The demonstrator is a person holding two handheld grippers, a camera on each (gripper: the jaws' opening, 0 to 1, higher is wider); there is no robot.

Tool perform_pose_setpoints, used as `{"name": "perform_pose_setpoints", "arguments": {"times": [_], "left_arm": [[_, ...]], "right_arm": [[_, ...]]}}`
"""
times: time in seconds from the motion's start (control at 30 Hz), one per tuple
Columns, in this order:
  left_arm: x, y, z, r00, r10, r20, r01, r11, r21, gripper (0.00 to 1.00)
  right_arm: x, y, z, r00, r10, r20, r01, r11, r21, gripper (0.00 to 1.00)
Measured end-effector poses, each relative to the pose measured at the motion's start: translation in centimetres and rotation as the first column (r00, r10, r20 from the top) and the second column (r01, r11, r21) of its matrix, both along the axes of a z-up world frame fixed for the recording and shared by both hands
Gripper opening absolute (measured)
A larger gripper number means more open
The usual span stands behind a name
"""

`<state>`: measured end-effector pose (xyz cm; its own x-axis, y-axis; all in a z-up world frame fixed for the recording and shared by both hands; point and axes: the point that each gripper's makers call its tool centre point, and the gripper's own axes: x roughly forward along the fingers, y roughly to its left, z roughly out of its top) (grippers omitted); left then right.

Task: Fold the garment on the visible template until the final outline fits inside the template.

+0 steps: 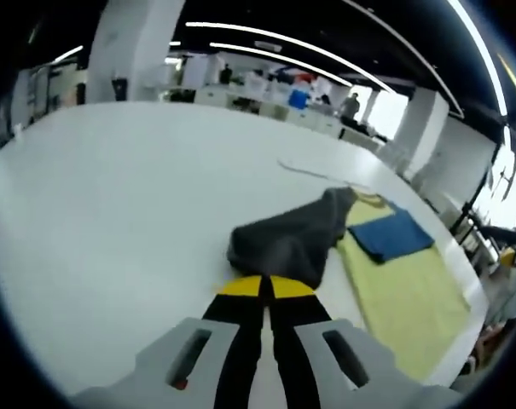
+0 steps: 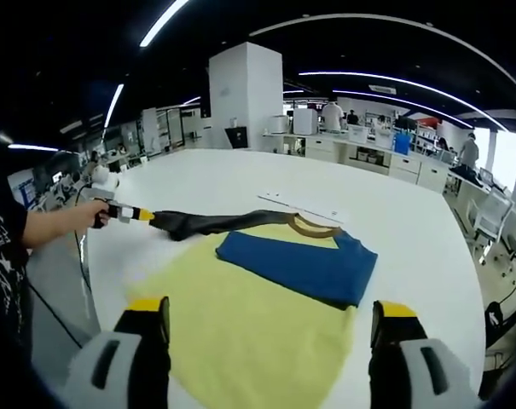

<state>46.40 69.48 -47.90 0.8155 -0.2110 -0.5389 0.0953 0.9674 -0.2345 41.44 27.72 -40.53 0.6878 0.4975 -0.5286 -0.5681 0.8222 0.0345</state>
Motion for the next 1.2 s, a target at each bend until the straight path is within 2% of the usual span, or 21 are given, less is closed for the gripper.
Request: {"name": "perform_pose_setpoints", "arguments": {"times": [0.1, 0.27, 0.4, 0.57, 0.6, 0.7, 1.2], "left_arm": [[0.1, 1.3, 0.0, 1.0, -0.007, -0.008, 0.007, 1.0, 0.011, 0.0], [-0.2, 1.3, 0.5, 0.999, -0.031, -0.031, 0.032, 0.999, 0.035, 0.0], [-0.3, 1.4, 0.2, 0.997, -0.058, -0.058, 0.06, 0.998, 0.025, 0.0], [0.3, 2.5, 0.2, 0.994, -0.079, -0.071, 0.082, 0.996, 0.037, 0.0], [0.7, 3.2, 0.1, 0.994, -0.083, -0.074, 0.086, 0.996, 0.039, 0.0], [0.9, 3.7, 0.1, 0.992, -0.096, -0.079, 0.102, 0.992, 0.071, 0.0], [2.3, 7.0, -0.4, 0.996, -0.021, -0.087, 0.03, 0.993, 0.112, 0.0]], "right_arm": [[-0.1, 0.1, 0.2, 1.0, -0.005, 0.004, 0.005, 1.0, 0.005, 0.99], [-0.3, 0.1, 0.2, 1.0, -0.008, 0.0, 0.008, 1.0, 0.003, 0.99], [-0.3, -0.1, 0.1, 1.0, -0.012, -0.001, 0.012, 1.0, 0.003, 0.99], [-0.4, -0.4, 0.2, 1.0, -0.02, -0.001, 0.02, 1.0, 0.0, 0.99], [-0.4, -0.4, 0.2, 1.0, -0.022, -0.002, 0.022, 1.0, 0.0, 0.99], [-0.4, -0.6, 0.2, 1.0, -0.026, 0.0, 0.026, 1.0, 0.0, 0.99], [-0.4, -1.0, 0.1, 0.999, -0.038, -0.007, 0.038, 0.999, -0.006, 0.99]]}}
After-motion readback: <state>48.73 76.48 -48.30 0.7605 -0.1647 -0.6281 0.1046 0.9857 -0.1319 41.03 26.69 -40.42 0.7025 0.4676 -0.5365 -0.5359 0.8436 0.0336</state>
